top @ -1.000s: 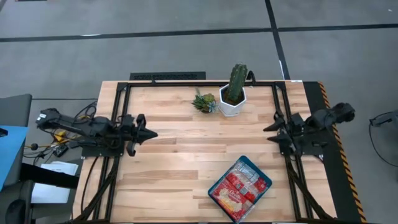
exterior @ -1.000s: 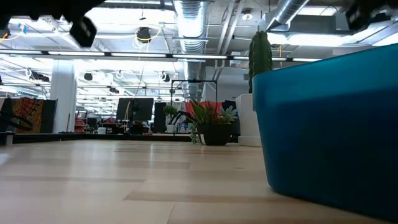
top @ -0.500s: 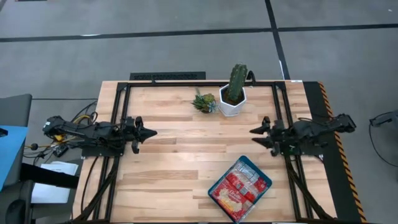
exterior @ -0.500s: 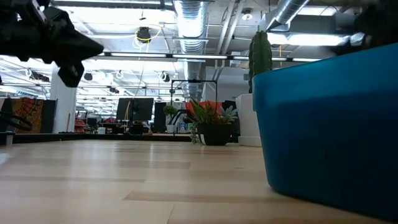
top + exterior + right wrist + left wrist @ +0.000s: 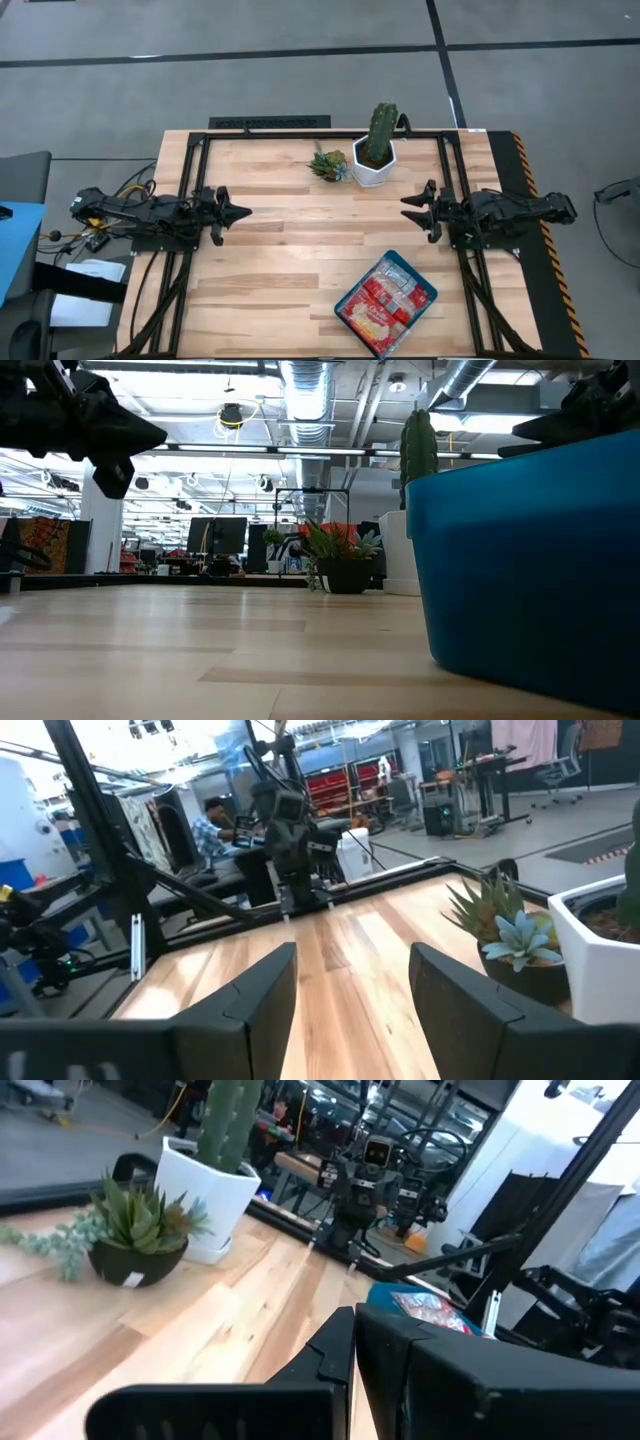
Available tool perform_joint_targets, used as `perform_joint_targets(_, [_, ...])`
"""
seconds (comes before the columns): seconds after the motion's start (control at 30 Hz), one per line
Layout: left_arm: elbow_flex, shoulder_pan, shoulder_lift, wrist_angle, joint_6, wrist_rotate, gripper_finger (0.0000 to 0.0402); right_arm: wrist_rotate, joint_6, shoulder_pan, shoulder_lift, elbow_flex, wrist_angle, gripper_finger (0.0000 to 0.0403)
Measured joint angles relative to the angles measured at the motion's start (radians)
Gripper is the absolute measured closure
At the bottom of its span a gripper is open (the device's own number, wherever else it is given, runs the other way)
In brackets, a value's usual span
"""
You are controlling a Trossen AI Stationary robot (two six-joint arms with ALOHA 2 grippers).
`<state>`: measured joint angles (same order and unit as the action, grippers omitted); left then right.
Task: Sort popcorn bags into baskets
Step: Return to Home Position
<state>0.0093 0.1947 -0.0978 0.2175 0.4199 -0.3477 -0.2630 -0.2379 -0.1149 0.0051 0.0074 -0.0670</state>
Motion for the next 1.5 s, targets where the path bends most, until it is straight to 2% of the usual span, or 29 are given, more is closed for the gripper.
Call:
perform_joint_targets(0.47, [0.008, 0.0, -0.006, -0.175, 0.011, 0.002, 0.04, 0.001, 0.001, 0.0, 0.0, -0.001, 0.01, 0.0195])
perform_joint_targets(1.5, [0.013, 0.0, -0.006, -0.184, 0.011, 0.002, 0.04, 0.0, 0.001, 0.0, 0.0, -0.002, 0.012, 0.0193])
